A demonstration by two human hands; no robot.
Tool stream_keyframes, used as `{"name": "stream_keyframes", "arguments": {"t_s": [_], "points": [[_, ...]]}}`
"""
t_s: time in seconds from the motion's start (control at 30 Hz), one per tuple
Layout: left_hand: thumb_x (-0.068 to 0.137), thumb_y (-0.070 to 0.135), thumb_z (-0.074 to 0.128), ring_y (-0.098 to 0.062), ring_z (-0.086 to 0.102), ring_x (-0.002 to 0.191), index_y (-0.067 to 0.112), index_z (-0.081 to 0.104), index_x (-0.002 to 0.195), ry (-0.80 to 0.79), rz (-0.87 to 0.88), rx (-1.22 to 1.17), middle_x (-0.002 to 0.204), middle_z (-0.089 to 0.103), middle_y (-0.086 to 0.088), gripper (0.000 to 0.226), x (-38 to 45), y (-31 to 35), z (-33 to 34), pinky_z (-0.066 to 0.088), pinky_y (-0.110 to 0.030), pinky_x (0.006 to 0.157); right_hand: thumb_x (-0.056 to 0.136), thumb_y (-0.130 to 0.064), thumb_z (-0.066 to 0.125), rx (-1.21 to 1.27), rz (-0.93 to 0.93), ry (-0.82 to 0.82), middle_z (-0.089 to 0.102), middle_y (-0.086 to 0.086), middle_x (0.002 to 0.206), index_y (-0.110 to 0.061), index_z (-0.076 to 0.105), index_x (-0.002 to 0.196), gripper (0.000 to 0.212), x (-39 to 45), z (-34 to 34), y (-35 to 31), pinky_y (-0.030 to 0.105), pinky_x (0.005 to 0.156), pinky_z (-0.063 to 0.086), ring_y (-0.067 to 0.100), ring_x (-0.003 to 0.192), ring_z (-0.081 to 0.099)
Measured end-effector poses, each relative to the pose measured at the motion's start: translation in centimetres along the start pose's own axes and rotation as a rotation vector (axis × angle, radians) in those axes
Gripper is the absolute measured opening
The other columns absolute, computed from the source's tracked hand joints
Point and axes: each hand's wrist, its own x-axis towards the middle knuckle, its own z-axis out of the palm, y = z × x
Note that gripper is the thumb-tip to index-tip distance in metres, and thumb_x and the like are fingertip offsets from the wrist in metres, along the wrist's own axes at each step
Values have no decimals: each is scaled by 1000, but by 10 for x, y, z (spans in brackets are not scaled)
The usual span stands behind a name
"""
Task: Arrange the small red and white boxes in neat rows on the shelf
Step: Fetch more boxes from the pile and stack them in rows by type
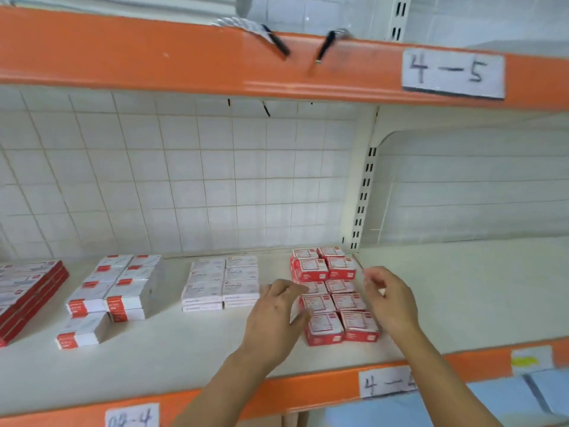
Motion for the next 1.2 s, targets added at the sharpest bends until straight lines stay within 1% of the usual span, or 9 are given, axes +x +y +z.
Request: {"name": "stream_keyframes", "arguments": {"t_s": [0.1,0.2,0.33,0.5,0.67,0.8,0.9,1.0,1.2], "points": [[85,42,63,-7,45,110,28,62,110,-18,-18,45,115,52,14,28,-3,21,13,40,-19,84,88,-21,64,-5,-142,-223,61,-17,86,-37,56,80,20,-6,-18,17,16,63,39,8,82,59],[80,52,64,-8,43,107,28,60,108,-74,-50,155,114,53,13,38,-8,33,21,38,-21,85,81,-32,71,-68,-242,-391,54,-18,89,-43,51,80,23,-14,-26,26,14,66,39,-1,81,54],[80,54,62,-8,40,110,32,50,120,-111,-76,283,121,48,15,47,-12,42,22,33,-21,90,76,-46,72,-133,-282,-471,47,-20,94,-36,50,94,30,-17,-29,31,13,66,38,-7,81,50],[84,46,61,-9,38,111,30,43,122,-147,-66,353,123,45,14,45,-7,46,22,29,-20,93,79,-37,71,-160,-339,-563,41,-24,101,-35,47,111,40,-16,-33,32,10,69,36,-9,84,47],[80,42,66,-9,36,107,32,45,118,-179,-52,329,112,43,15,44,-4,48,11,26,-21,91,82,-20,71,-3,-331,-522,46,-18,106,-31,52,110,37,-7,-42,32,5,78,38,-3,96,51],[76,40,72,-8,38,100,32,51,111,-75,-35,231,98,38,18,42,14,48,-7,28,-23,85,83,-16,69,39,-303,-402,46,-13,108,-25,53,115,36,11,-37,23,7,76,40,-2,92,52],[80,35,70,-12,39,108,31,51,116,-19,-88,285,112,44,12,41,43,46,-8,30,-28,94,87,-18,65,-38,-274,-356,44,-8,117,-20,51,125,40,23,-23,14,19,84,45,7,97,52],[83,33,66,-16,39,116,30,50,121,-120,-112,365,123,45,7,42,65,38,5,29,-32,101,88,-23,65,-129,-264,-357,44,-6,121,-19,52,128,43,33,-11,9,24,87,46,12,99,55],[86,36,62,-14,39,118,33,49,126,-114,-111,432,126,46,10,42,73,22,26,28,-33,102,86,-26,68,-146,-260,-329,41,-7,120,-18,54,126,44,40,4,14,22,87,47,10,94,57]]}}
